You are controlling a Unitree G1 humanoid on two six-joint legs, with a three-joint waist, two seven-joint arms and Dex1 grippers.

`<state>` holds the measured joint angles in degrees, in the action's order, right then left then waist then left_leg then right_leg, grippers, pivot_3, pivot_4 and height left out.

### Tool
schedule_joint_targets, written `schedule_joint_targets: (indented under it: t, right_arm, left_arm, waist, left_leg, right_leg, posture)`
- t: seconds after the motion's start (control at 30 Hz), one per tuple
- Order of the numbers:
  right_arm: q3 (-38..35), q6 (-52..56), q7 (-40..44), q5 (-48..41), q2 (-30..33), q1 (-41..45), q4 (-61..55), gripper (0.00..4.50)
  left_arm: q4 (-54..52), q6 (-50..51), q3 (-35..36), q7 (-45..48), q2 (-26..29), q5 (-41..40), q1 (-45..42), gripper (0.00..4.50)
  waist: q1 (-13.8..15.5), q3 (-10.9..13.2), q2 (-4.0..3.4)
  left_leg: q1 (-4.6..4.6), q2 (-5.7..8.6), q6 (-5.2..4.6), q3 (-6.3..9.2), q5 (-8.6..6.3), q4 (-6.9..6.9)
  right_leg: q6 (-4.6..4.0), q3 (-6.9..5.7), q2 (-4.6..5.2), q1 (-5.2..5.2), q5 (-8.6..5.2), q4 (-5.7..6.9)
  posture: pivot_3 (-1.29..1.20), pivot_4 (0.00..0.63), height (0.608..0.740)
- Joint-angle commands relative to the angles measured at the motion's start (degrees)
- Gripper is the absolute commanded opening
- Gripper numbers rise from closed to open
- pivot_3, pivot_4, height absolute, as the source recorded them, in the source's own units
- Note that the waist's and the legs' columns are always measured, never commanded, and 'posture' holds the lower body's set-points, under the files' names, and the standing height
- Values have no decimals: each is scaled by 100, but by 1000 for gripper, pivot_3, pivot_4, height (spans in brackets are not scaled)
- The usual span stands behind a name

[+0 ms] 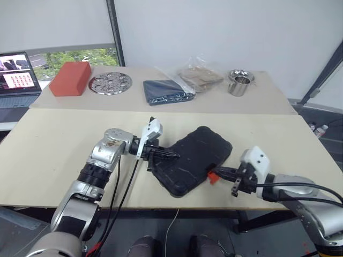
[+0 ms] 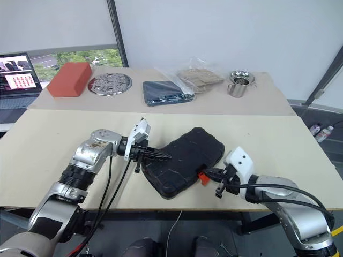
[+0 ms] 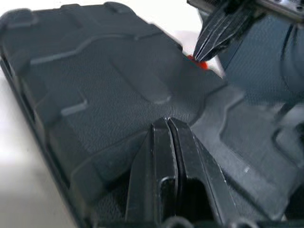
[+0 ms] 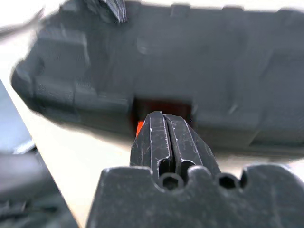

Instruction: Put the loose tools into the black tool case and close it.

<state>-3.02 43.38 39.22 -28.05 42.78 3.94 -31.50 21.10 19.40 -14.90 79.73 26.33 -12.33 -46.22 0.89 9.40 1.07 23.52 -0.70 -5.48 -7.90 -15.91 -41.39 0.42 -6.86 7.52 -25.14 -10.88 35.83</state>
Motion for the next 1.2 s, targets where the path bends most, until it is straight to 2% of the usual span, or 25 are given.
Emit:
schedule_joint_targets:
  t: [0.03,0.2,0.37,0.47,0.63,0.77,0.9,1.03,1.2]
  right_arm:
    - [-488,6,-92,-7,93,-232,-28,36]
    - [-755,-74,-184,6,-34,-752,32,36]
    - [-168,-335,-359,416,-295,-1025,187,36]
    - [221,-452,-503,643,-571,-843,371,36]
    - [575,-591,-610,886,-906,-313,740,36]
    - [421,-508,-583,760,-1035,126,805,36]
    - [-129,99,-576,-46,-1163,603,217,36]
    - [-285,590,-646,-506,-1257,824,-118,36]
    - [-12,587,-682,-265,-1271,943,108,36]
  left_arm:
    - [233,-185,-171,-39,130,308,147,71]
    - [226,-528,-239,14,134,376,211,71]
    - [392,-1031,-463,-24,10,640,128,71]
    - [594,-1363,-587,-101,-106,851,-4,71]
    - [937,-2025,-857,-219,-190,1296,-131,71]
    - [1234,-2429,-1085,-337,-212,1629,-110,71]
    - [1647,-3019,-1241,-531,-212,1967,-186,71]
    - [1951,-3385,-1257,-620,-309,2134,-256,71]
    - [2103,-3592,-1269,-595,-420,2215,-272,71]
  waist:
    - [6,-1,0]
    - [3,-2,0]
    - [3,-13,-5]
    - [4,-27,-4]
    - [-16,-53,-4]
    - [-21,-80,-34]
    - [-26,-88,-45]
    - [-42,-92,-51]
    - [-17,-151,-84]
  left_leg:
    - [-2,-1,0,2,0,0]
    - [-6,-1,0,2,-1,1]
    - [-12,-2,0,0,-1,4]
    - [-16,-2,-2,1,-3,3]
    - [-30,-4,-9,3,-25,3]
    - [-36,-5,-13,2,-22,4]
    - [-35,-5,-23,0,-18,4]
    - [-37,-10,-26,1,-31,4]
    - [-69,-14,-23,0,-34,17]
  right_leg:
    - [0,-1,1,2,0,-2]
    - [2,0,2,5,0,-1]
    - [4,1,1,9,-2,-1]
    - [33,1,1,12,-20,-2]
    - [33,2,2,22,-18,-5]
    - [29,4,2,22,-16,-5]
    - [19,4,5,21,-8,-5]
    - [12,2,15,18,6,-5]
    - [18,-5,3,30,0,-11]
  posture:
    - [0,150,734]
    - [0,150,734]
    - [0,150,734]
    - [0,150,734]
    - [0,150,734]
    - [0,150,734]
    - [0,150,734]
    - [0,150,734]
    - [0,150,734]
